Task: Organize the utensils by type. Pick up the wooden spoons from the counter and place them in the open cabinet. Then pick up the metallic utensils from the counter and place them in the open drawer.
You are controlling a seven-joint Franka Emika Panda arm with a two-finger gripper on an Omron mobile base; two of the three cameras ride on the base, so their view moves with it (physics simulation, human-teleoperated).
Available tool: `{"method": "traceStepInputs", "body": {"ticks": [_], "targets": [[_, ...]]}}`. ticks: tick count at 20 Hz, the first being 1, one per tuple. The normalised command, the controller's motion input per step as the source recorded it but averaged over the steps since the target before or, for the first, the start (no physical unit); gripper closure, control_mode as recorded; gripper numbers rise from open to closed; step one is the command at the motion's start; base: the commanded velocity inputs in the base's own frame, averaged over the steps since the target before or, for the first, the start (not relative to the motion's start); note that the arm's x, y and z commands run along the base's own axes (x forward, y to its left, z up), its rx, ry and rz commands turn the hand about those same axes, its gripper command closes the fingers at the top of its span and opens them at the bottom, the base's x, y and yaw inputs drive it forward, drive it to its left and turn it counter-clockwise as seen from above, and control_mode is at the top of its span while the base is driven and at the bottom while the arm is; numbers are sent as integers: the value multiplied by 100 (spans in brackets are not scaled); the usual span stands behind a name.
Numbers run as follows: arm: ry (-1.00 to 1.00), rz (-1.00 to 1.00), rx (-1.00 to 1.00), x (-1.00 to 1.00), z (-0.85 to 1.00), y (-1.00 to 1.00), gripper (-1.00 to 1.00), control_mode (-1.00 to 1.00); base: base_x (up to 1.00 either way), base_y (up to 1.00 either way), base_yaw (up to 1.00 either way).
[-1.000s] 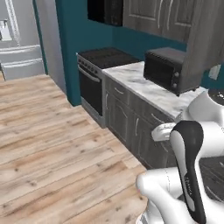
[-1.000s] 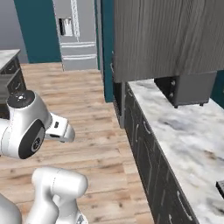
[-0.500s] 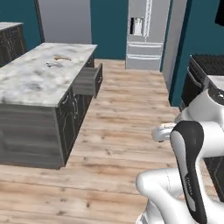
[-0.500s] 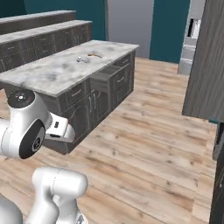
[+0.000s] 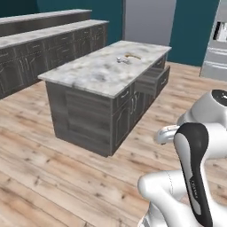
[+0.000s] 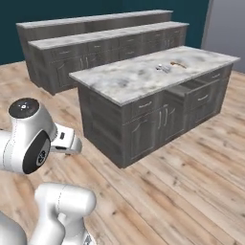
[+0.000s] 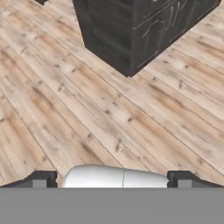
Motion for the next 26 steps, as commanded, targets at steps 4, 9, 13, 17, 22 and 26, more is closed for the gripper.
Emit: {"method": "traceStepInputs", "body": {"ticks": [4, 9, 13, 17, 22, 26], "targets": [[0, 0, 0, 0, 0, 0, -100, 100, 57, 1, 44], [0, 0, 0, 0, 0, 0, -100, 100, 66, -11, 27], [0, 0, 0, 0, 0, 0, -100, 100, 72, -32, 7], [0, 0, 0, 0, 0, 0, -100, 100, 73, -42, 0], [0, 0, 0, 0, 0, 0, -100, 100, 68, -51, -2], [0, 0, 0, 0, 0, 0, -100, 100, 73, -49, 0]]}}
